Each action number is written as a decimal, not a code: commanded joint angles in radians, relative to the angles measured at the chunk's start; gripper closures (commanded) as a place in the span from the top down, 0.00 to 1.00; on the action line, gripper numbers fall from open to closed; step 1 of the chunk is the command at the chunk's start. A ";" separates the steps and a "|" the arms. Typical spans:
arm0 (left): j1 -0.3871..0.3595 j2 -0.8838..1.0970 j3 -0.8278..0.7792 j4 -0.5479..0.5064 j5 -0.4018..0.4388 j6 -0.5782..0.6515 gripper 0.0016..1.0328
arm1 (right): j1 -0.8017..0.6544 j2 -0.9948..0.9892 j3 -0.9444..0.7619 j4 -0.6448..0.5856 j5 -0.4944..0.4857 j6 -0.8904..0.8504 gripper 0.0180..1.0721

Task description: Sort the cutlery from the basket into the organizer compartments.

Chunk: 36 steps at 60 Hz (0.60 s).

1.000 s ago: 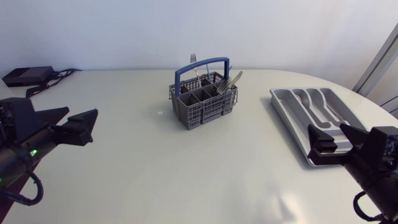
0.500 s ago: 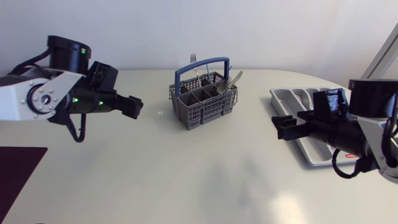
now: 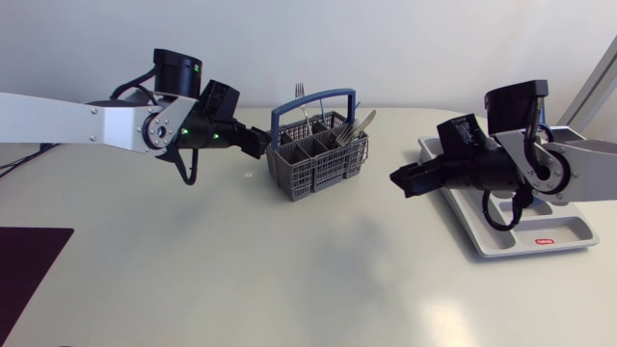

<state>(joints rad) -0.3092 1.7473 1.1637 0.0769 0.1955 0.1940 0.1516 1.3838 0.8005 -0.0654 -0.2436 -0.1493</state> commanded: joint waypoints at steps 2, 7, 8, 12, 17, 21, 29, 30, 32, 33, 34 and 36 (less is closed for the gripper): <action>-0.011 0.077 0.059 0.038 0.025 0.027 0.74 | 0.022 0.032 0.034 0.039 -0.006 -0.052 0.95; -0.019 0.113 0.088 0.081 0.027 0.028 0.67 | 0.032 0.067 0.066 0.032 -0.008 -0.062 0.95; -0.019 0.115 0.091 0.084 0.027 0.028 0.66 | 0.036 0.073 0.071 0.032 -0.008 -0.067 0.95; -0.022 0.150 0.128 0.109 0.030 0.027 0.56 | 0.048 0.096 0.082 0.032 -0.008 -0.076 0.95; -0.024 0.192 0.179 0.110 0.039 0.022 0.51 | 0.062 0.119 0.086 0.030 -0.008 -0.085 0.95; -0.024 0.218 0.205 0.110 0.058 0.022 0.41 | 0.066 0.132 0.088 0.032 -0.006 -0.088 0.95; -0.028 0.251 0.234 0.095 0.079 0.027 0.03 | 0.066 0.159 0.095 0.032 -0.002 -0.090 0.95; -0.030 0.250 0.232 0.086 0.082 0.027 0.03 | 0.066 0.159 0.095 0.032 -0.002 -0.091 0.95; -0.031 0.247 0.231 0.072 0.085 0.028 0.03 | 0.066 0.159 0.095 0.032 -0.002 -0.093 0.95; -0.033 0.241 0.228 0.061 0.087 0.028 0.03 | 0.066 0.159 0.095 0.033 0.000 -0.093 0.95; -0.033 0.235 0.225 0.055 0.091 0.030 0.03 | 0.066 0.159 0.097 0.033 0.000 -0.093 0.95; -0.033 0.224 0.217 0.043 0.096 0.032 0.03 | 0.066 0.159 0.098 0.033 0.000 -0.093 0.95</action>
<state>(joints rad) -0.3363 1.9705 1.3735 0.1501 0.2749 0.2123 0.2108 1.5284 0.8719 -0.0410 -0.2428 -0.2260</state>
